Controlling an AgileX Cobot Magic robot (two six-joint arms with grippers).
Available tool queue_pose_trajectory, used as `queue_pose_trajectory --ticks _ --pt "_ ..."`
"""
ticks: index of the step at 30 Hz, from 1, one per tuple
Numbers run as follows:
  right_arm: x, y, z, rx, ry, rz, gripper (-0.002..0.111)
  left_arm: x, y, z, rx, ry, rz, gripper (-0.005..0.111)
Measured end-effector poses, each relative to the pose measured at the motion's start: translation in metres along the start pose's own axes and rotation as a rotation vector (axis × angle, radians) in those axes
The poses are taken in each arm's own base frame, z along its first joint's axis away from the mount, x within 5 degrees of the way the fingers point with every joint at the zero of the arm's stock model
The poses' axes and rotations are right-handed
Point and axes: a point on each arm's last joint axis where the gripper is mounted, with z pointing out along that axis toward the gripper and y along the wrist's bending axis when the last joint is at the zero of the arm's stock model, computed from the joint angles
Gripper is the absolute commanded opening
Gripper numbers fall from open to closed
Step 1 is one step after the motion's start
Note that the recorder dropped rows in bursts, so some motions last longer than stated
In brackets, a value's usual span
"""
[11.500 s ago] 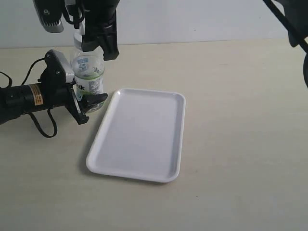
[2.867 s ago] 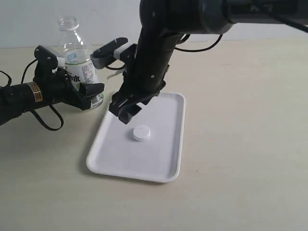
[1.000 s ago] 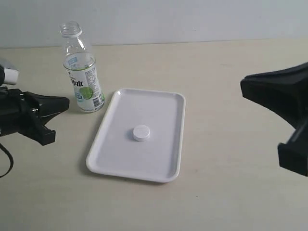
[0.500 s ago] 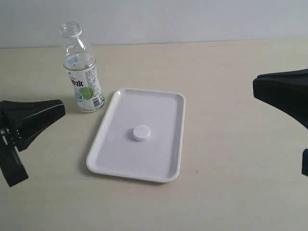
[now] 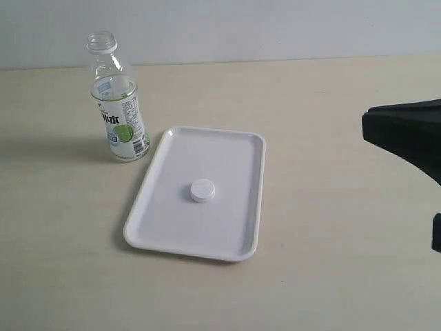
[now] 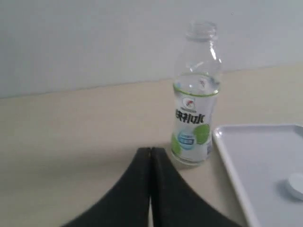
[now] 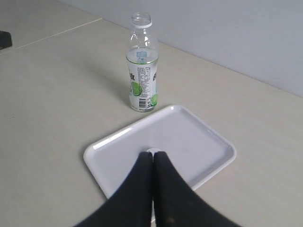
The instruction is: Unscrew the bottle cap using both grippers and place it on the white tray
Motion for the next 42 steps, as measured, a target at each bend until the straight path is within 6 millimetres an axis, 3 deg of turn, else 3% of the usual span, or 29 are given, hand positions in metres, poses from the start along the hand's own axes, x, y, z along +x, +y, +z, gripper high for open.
queue_pose_trajectory --ticks 15,30,42 --pt "0.0 0.0 0.0 0.0 0.0 0.002 0.0 0.004 0.001 -0.054 -0.097 -0.33 -0.043 0.0" --pt "0.0 0.0 0.0 -0.001 0.002 0.003 0.0 0.023 0.014 -0.052 -0.241 -0.137 -0.116 0.0" --pt "0.0 0.0 0.0 -0.001 0.002 0.003 0.0 0.024 0.014 -0.052 -0.235 -0.14 -0.242 0.0"
